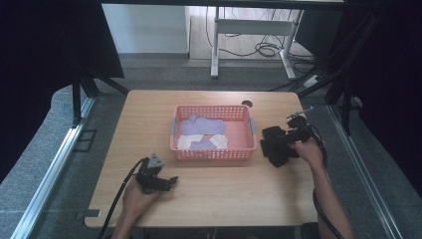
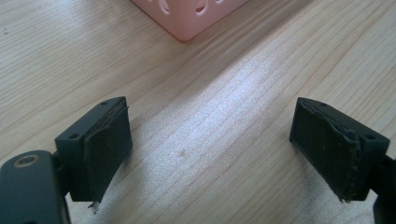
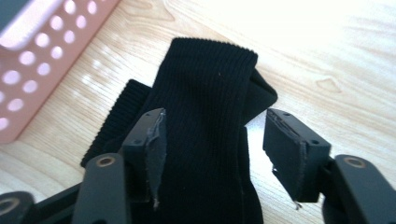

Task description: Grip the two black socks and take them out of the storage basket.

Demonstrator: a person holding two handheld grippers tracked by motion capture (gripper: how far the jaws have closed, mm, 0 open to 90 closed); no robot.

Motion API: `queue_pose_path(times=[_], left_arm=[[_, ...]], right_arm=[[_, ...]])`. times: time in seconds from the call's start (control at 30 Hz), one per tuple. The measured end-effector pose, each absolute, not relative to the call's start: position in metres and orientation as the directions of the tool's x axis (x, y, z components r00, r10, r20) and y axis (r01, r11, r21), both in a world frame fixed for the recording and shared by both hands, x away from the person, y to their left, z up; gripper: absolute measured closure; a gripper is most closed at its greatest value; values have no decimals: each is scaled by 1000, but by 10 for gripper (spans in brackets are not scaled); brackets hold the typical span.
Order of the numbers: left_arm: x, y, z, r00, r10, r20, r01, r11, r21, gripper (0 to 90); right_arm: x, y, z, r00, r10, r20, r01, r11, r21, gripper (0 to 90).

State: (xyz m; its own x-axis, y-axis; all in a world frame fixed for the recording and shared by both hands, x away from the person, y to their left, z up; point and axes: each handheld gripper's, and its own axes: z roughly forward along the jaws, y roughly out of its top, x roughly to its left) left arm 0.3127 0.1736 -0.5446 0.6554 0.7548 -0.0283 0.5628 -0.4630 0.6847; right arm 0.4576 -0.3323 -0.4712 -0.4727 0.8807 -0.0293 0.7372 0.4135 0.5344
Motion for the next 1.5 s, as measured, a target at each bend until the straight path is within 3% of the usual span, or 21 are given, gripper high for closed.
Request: queue_pose_path(times=[0.5, 0.8, 1.1, 1.5], left_arm=[[313, 174, -544, 658, 753, -26, 562, -467, 682, 125], [313, 174, -544, 658, 753, -26, 562, -467, 682, 125], [313, 174, -545, 656, 754, -27, 562, -464, 684, 125], [313, 174, -545, 656, 755, -28, 562, -463, 685, 125]], right_arm=[[436, -322, -433, -529, 848, -37, 679, 449, 582, 281], [416, -307, -429, -578, 815, -30, 641, 477, 602, 239], [390, -291, -440, -615, 788, -1, 623, 487, 612, 183], [359, -255, -490, -697, 716, 27, 588, 551, 592, 156]])
